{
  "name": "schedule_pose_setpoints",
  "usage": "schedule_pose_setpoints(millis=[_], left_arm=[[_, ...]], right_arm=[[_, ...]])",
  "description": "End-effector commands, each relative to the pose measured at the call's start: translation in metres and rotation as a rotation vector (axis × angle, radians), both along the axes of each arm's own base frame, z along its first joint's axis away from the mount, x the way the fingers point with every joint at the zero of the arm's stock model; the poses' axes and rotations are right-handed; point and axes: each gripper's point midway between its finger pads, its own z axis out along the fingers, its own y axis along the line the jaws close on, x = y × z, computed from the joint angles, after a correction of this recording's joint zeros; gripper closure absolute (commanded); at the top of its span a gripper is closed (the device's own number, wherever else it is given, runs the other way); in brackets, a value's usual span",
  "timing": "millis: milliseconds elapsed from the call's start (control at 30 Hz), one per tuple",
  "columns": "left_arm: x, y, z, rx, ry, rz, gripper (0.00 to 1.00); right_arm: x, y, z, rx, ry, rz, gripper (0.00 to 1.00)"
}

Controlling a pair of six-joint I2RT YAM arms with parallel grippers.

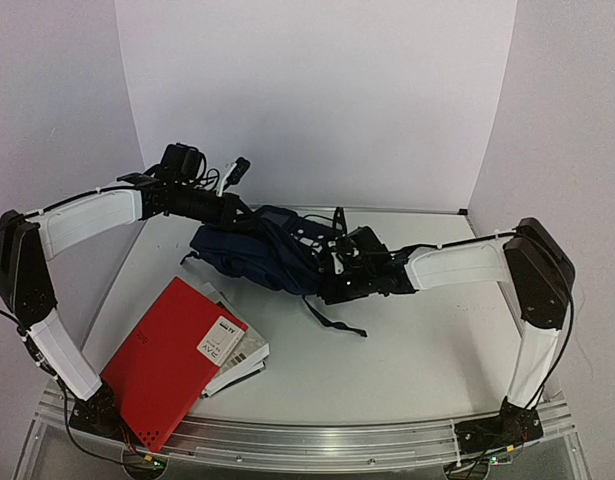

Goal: Pack the student bag
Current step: Unzip the student bag at the center of the board.

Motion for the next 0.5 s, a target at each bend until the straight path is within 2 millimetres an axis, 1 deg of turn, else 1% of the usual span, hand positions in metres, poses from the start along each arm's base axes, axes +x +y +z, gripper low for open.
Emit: schedule_pose_setpoints(millis=[0, 100, 200, 300, 367, 400, 467], left_arm=[[0.009, -0.022, 0.034, -0.051, -0.163, -0.027, 1.0], [0.009, -0.022, 0.037, -0.064, -0.171, -0.024, 1.0], [0.01, -0.023, 0.039, -0.072, -0.172, -0.026, 1.0], [0.011, -0.025, 0.037, -0.077, -0.166, -0.023, 1.0], [0.012, -0.026, 0.034, -0.075, -0.161, -0.024, 1.0], [0.013, -0.026, 0.033, -0.073, -0.157, -0.024, 1.0], [0.013, -0.027, 0.03, -0.075, -0.152, -0.026, 1.0]], right_arm=[[-0.01, 0.022, 0.081, 0.154, -0.065, 0.002, 0.94], [-0.021, 0.026, 0.083, 0.184, -0.025, 0.044, 0.95], [-0.034, 0.035, 0.09, 0.226, 0.011, 0.103, 0.98], [-0.05, 0.046, 0.107, 0.262, 0.011, 0.168, 1.0], [-0.06, 0.053, 0.12, 0.287, 0.004, 0.202, 0.99], [-0.064, 0.054, 0.126, 0.299, -0.001, 0.211, 0.97], [-0.065, 0.052, 0.131, 0.302, -0.013, 0.201, 0.95]])
